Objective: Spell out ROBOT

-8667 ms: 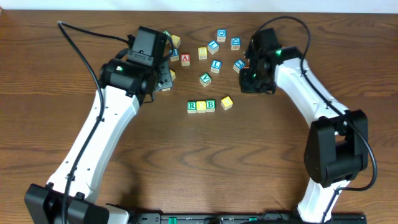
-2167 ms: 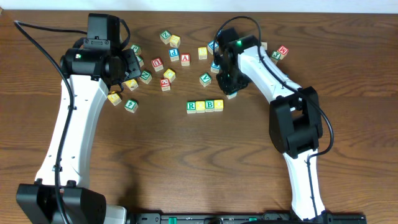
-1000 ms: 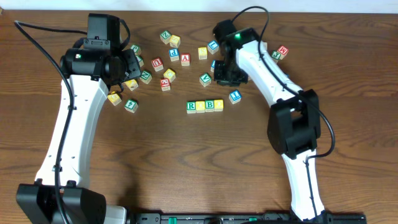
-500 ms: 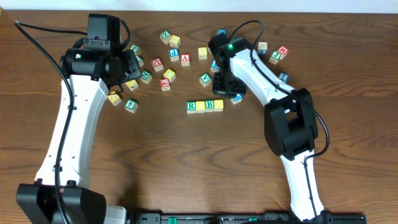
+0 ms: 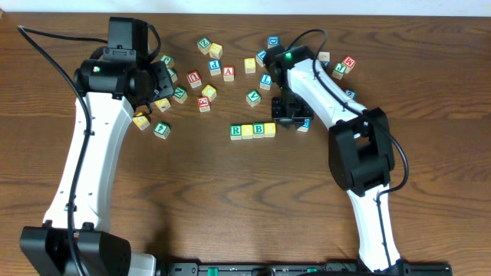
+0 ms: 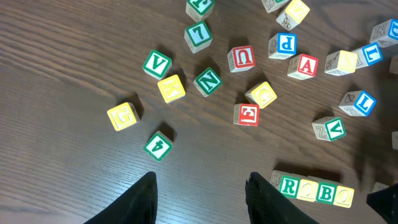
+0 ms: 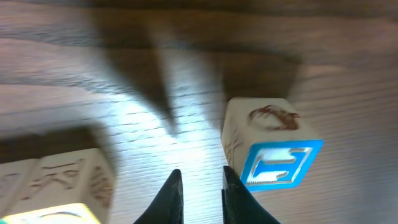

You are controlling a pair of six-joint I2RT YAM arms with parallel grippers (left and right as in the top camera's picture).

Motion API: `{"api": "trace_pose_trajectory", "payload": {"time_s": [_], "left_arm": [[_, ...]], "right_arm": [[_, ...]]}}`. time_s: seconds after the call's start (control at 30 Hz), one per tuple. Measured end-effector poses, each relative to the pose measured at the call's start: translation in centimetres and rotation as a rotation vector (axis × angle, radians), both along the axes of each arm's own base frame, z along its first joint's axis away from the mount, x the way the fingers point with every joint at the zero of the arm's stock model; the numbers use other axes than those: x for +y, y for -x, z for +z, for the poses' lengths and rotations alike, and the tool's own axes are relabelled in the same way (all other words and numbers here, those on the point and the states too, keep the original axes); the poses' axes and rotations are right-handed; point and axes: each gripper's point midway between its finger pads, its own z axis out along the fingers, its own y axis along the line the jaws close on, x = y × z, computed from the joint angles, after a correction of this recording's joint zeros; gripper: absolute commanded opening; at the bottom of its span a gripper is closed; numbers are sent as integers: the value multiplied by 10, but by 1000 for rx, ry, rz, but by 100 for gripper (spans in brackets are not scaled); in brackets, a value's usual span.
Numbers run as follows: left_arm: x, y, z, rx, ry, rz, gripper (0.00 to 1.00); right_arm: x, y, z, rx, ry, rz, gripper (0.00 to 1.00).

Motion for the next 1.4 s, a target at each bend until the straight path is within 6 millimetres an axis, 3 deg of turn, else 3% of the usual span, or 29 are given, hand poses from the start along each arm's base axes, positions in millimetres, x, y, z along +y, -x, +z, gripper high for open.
{"api": "trace_pose_trajectory", "payload": {"time_s": [0.27,0.43,0.5,0.63,0.7,0.8,0.9,1.07,1.27,1.4], "left_arm": [[0,0,0,0,0,0,46],[0,0,0,0,0,0,45],[0,0,0,0,0,0,46],[0,0,0,0,0,0,45],[0,0,0,0,0,0,46],[0,0,0,0,0,0,46],[0,0,0,0,0,0,46],[0,0,0,0,0,0,46],[0,0,0,0,0,0,46],[0,0,0,0,0,0,46]], "right_arm": [[-22,1,2,38,28,72,19],[-24,-1,8,24,26,86,19],[-23,-3,18,-6,16,88,20],[-26,-11,65,-129,-1,56,20],[-31,-13,91,-190,-9,16,19],[-45,-15,108,-232,-9,-61,17],[-61,-20,101,-236,-2,-138,16],[-84,-21,63,-212,15,-221,16],[-81,-21,27,-220,-13,-229,19],[-81,-20,13,-225,-18,-229,20]]}}
